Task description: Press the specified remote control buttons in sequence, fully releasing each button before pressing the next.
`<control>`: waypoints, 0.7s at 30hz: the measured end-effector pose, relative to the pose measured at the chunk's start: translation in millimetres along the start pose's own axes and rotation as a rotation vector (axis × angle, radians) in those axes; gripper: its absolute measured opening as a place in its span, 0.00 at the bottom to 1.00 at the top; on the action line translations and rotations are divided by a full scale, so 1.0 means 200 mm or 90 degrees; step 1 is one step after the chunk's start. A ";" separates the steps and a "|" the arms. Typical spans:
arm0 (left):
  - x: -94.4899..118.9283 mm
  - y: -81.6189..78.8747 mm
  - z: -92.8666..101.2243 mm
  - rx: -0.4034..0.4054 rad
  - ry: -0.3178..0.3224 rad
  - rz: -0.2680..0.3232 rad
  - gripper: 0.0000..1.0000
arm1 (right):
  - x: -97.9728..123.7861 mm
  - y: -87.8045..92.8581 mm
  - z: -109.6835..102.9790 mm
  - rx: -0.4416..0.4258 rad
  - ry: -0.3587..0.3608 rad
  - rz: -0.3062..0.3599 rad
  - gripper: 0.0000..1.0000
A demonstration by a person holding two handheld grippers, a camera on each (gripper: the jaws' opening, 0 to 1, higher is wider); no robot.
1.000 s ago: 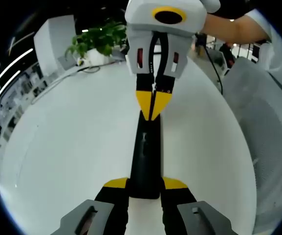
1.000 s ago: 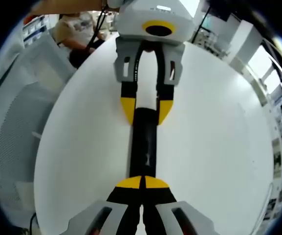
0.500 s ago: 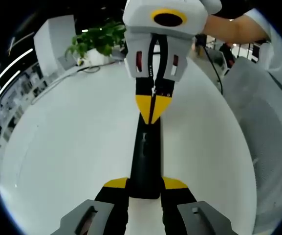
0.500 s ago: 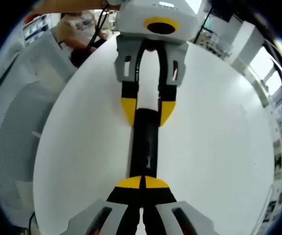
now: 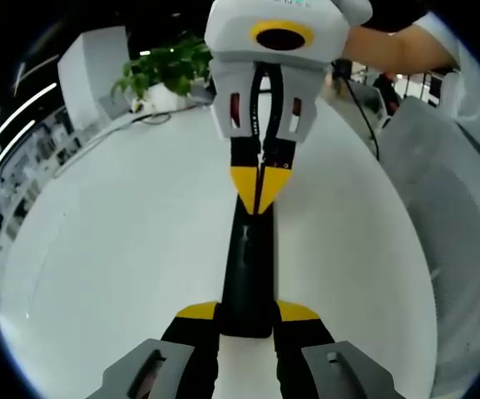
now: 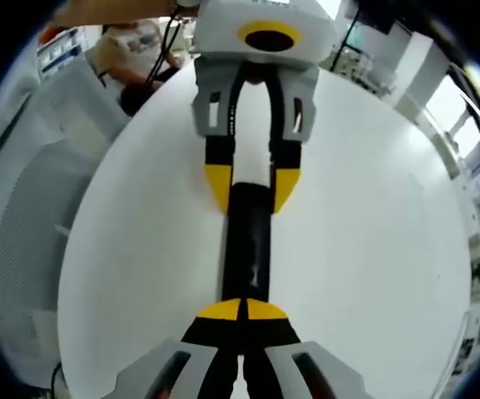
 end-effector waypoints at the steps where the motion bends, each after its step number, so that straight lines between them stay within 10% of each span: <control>1: 0.00 0.00 0.00 0.000 0.000 0.000 0.24 | 0.00 0.00 0.00 -0.001 -0.001 0.000 0.00; 21: 0.00 0.00 0.00 0.001 0.001 0.000 0.24 | 0.00 0.00 0.01 -0.012 -0.011 -0.016 0.00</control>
Point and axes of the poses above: the point that each gripper's makers call its tool centre point, and the gripper's own axes: x roughly backward along the fingers, z roughly to its right, y roughly out of its underside, the point moved 7 cm from there along x, roughly backward along the fingers, and after that the axes turned 1 degree about x, right-handed, at the moved point
